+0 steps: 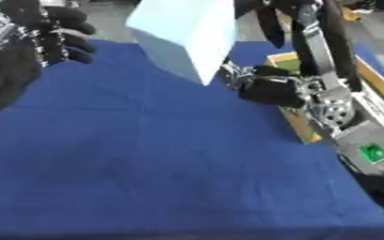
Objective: Pick up the objects with one hand, pass them to the other hand, and then place them into the box on the other side of the table.
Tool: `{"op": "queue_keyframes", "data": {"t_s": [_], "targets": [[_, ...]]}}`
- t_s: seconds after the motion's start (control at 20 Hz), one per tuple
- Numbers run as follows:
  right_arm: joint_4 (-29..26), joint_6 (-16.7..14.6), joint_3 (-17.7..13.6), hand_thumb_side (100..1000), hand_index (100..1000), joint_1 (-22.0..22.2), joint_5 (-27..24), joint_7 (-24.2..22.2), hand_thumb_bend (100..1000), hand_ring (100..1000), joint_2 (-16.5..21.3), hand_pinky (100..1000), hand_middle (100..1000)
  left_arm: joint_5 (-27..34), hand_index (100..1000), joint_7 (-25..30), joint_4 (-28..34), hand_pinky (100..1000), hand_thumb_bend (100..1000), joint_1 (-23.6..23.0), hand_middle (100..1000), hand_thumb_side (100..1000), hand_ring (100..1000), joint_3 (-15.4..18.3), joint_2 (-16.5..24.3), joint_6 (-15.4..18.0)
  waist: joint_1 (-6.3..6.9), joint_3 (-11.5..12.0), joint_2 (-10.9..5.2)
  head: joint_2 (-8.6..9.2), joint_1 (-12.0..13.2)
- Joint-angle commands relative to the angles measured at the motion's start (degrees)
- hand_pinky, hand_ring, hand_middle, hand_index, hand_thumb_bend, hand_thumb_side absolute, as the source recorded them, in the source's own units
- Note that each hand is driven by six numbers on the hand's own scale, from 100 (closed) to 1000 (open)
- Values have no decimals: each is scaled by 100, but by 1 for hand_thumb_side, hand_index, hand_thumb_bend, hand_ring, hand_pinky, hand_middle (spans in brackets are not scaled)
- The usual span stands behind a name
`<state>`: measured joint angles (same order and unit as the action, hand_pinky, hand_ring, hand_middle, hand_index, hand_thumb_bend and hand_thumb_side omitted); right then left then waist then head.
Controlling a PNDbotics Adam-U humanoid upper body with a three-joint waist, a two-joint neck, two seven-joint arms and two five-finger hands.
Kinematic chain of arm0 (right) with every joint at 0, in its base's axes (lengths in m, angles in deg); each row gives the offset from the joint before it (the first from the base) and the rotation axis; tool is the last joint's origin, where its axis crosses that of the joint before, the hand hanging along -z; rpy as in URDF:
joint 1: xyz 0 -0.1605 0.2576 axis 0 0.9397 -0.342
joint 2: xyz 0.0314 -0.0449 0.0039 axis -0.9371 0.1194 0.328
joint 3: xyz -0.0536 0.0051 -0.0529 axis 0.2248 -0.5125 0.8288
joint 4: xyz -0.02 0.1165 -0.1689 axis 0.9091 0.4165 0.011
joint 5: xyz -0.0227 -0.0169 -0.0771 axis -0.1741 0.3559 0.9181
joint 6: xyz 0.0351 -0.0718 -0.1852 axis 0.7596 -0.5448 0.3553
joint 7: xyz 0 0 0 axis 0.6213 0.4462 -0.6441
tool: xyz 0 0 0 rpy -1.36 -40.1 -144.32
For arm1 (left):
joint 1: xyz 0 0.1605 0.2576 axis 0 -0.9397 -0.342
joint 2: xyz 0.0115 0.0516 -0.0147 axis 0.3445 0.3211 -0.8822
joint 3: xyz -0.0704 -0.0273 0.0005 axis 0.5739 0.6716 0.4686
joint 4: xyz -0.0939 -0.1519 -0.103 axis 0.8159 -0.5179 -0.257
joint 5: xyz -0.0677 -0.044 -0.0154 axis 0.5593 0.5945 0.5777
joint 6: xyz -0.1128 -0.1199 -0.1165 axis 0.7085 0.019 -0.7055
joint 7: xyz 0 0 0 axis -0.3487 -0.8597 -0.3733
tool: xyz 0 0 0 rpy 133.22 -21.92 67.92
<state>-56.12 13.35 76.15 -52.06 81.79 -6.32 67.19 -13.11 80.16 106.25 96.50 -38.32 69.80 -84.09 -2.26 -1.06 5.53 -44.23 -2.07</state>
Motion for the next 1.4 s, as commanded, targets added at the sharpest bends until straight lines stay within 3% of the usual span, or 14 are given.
{"op": "queue_keyframes", "data": {"t_s": [0.05, 0.5, 0.7, 0.9, 1.2, 1.3, 1.4], "targets": [[-111, 192, -218, 100, 392, 89, -278, -52, 228, 100, 263, 100, 100, -56, 808, -281, 63, 750, 545, -167, 720, 745, 715, 327, 268, 156, -1, 8, -57, 11, -98], [-111, 714, -700, 100, 383, 914, -609, 188, 194, 100, 527, 100, 100, -187, 806, -702, 63, 751, 550, -918, 722, 738, 718, 755, 247, 511, -10, 11, -23, 11, -240], [-111, 1091, -943, 100, 379, 1309, -701, 335, 180, 100, 629, 100, 100, -338, 806, -799, 63, 752, 551, -1201, 724, 732, 720, 952, 188, 704, 3, 18, -5, 11, -365], [-111, 1712, -1220, 100, 371, 1671, -1009, 511, 153, 100, 669, 100, 100, -456, 806, -961, 63, 752, 554, -1505, 724, 723, 721, 1175, 80, 900, 19, 41, 12, 11, -502], [-66, 3028, -1540, 118, 364, 2027, -1705, 896, 120, 100, 792, 100, 100, -627, 806, -1206, 63, 753, 557, -1948, 725, 717, 722, 1489, -105, 1179, 37, 122, 32, 11, -679], [319, 3387, -1576, 139, 363, 2006, -2054, 946, 108, 100, 829, 100, 100, -680, 806, -1291, 63, 754, 558, -2090, 725, 716, 723, 1579, -181, 1250, 39, 163, 33, 11, -738], [818, 3522, -1595, 160, 367, 1909, -2381, 975, 105, 100, 864, 100, 100, -723, 806, -1352, 63, 754, 559, -2183, 725, 714, 723, 1640, -246, 1305, 42, 203, 33, 11, -786]]}}
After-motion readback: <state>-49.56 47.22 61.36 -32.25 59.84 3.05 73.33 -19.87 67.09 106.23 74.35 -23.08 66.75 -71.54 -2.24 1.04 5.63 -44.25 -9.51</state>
